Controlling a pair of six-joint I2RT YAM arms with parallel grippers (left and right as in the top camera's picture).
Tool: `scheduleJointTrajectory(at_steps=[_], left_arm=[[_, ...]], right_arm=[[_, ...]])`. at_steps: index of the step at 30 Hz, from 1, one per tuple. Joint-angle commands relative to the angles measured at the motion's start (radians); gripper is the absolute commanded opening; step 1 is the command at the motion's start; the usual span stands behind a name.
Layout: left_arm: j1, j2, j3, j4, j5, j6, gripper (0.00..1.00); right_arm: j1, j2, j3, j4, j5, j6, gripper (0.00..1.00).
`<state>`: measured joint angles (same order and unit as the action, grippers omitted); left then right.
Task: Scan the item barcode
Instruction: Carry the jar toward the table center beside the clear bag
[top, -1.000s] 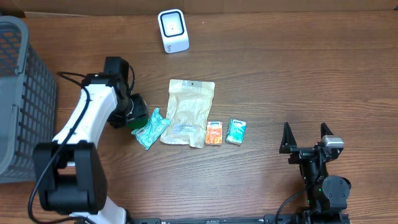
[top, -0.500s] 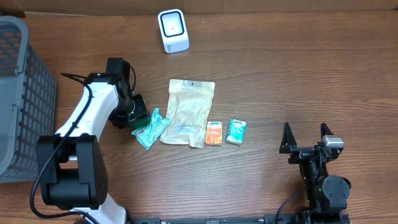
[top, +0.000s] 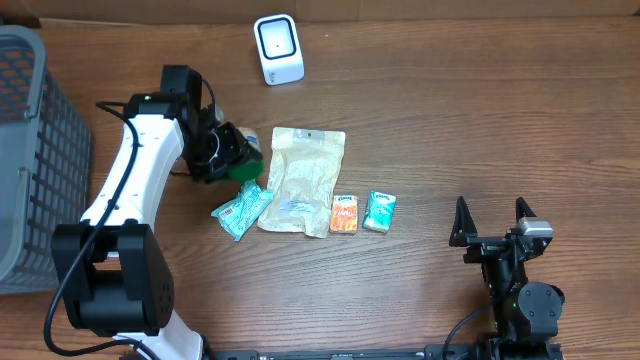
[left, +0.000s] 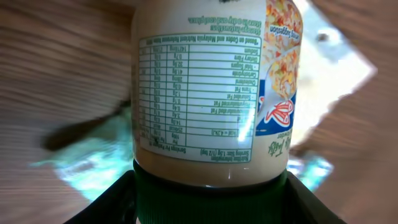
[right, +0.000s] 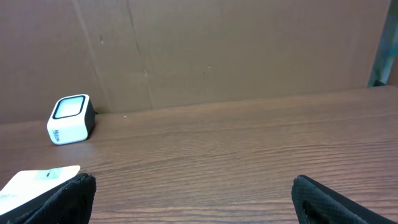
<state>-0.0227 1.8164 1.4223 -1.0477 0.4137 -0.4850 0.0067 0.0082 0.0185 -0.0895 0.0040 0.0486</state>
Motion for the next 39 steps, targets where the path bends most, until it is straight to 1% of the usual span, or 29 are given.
scheduleJointTrajectory(at_steps=[1,4,7,10,12,14,16,23,25,28,33,35,36,39], left_arm=[[0.019,0.003,0.019,0.002,0.123,-0.171,0.27],[0.027,0.003,0.019,0.021,0.151,-0.256,0.22],[0.036,0.003,0.019,0.066,0.221,-0.344,0.16],[0.045,0.006,0.019,0.143,0.293,-0.464,0.12],[0.051,0.015,0.019,0.189,0.320,-0.558,0.07],[0.054,0.031,0.019,0.226,0.330,-0.612,0.06],[0.056,0.055,0.019,0.254,0.369,-0.637,0.06],[0.059,0.179,0.019,0.323,0.615,-0.796,0.04],[0.069,0.212,0.019,0.322,0.671,-0.825,0.04],[0.088,0.236,0.019,0.314,0.706,-0.833,0.05],[0.142,0.239,0.019,0.216,0.706,-0.840,0.06],[0.167,0.239,0.019,0.173,0.702,-0.845,0.08],[0.180,0.239,0.019,0.153,0.695,-0.846,0.11],[0.202,0.239,0.019,0.123,0.652,-0.847,0.11]], right_arm=[[-0.002,-0.005,-0.010,0.005,0.005,-0.005,1.00],[-0.002,-0.005,-0.010,0.005,0.005,-0.005,1.00],[-0.002,-0.005,-0.010,0.005,0.005,-0.005,1.00],[-0.002,-0.005,-0.010,0.005,0.005,-0.005,0.99],[-0.002,-0.005,-0.010,0.005,0.005,-0.005,1.00],[-0.002,-0.005,-0.010,0.005,0.005,-0.005,1.00],[-0.002,-0.005,-0.010,0.005,0.005,-0.005,1.00],[-0.002,-0.005,-0.010,0.005,0.005,-0.005,1.00],[-0.002,-0.005,-0.010,0.005,0.005,-0.005,1.00],[-0.002,-0.005,-0.010,0.005,0.005,-0.005,1.00],[-0.002,-0.005,-0.010,0.005,0.005,-0.005,1.00],[-0.002,-0.005,-0.010,0.005,0.005,-0.005,1.00],[-0.002,-0.005,-0.010,0.005,0.005,-0.005,0.99],[-0.002,-0.005,-0.010,0.005,0.005,-0.005,1.00]])
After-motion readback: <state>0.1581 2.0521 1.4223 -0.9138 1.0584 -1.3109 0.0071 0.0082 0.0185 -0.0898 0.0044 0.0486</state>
